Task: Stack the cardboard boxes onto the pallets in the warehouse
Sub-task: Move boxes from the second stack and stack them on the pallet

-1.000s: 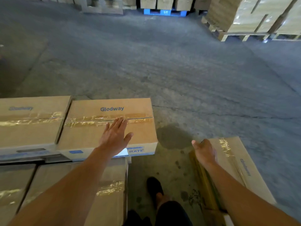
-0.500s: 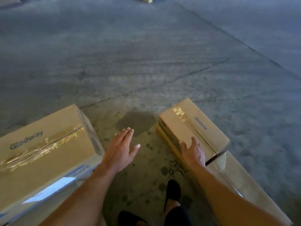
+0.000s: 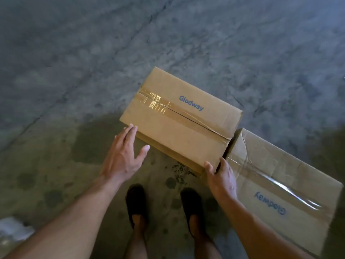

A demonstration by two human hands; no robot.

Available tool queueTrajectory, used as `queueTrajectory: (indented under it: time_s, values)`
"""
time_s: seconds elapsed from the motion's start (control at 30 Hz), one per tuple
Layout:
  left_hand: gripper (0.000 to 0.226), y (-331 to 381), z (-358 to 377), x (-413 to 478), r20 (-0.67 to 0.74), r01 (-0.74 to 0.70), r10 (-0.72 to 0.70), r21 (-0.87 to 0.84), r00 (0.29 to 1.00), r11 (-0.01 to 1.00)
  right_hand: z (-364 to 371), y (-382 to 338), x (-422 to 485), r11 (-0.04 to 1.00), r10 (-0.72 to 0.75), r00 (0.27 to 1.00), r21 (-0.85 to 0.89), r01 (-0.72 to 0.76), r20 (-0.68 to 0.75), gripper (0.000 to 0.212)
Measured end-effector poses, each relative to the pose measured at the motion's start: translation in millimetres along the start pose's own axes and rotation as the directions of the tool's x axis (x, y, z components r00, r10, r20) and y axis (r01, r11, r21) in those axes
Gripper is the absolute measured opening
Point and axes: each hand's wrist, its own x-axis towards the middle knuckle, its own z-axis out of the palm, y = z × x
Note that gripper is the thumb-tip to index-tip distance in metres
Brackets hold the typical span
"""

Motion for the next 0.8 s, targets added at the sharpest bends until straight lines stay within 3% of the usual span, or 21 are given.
queueTrajectory:
  time_s: [0.13, 0.27, 0.5, 0.6, 0.67, 0.8]
  values:
    - [0.084, -53, 41, 58, 0.005, -0.036, 0.036, 0.035, 0.999, 0.999, 45, 25, 35, 0.989, 0.103, 0.993, 0.113, -0.096, -0.054, 0.075]
    - [0.09, -101, 69, 113, -0.041, -0.015, 0.015, 0.019, 0.999, 1.0, 77, 36, 65, 0.968, 0.194, 0.961, 0.195, -0.156, -0.195, 0.075]
    - [0.104, -149, 98, 183, -0.048, 0.037, -0.043, -0.105, 0.998, 0.994, 119, 37, 95, 0.931, 0.344, 0.82, 0.279, -0.235, -0.458, 0.083]
    - [0.097, -158, 104, 195, -0.117, 0.055, -0.081, -0.206, 0.99, 0.977, 124, 33, 101, 0.901, 0.382, 0.782, 0.386, -0.198, -0.491, 0.083]
    - [0.079, -167, 105, 198, -0.176, 0.053, -0.113, -0.312, 0.978, 0.949, 125, 33, 101, 0.877, 0.384, 0.772, 0.463, -0.132, -0.507, 0.08]
    - [0.046, -216, 98, 205, -0.198, 0.086, -0.2, -0.469, 0.96, 0.879, 141, 35, 102, 0.83, 0.325, 0.814, 0.558, -0.001, -0.482, 0.071]
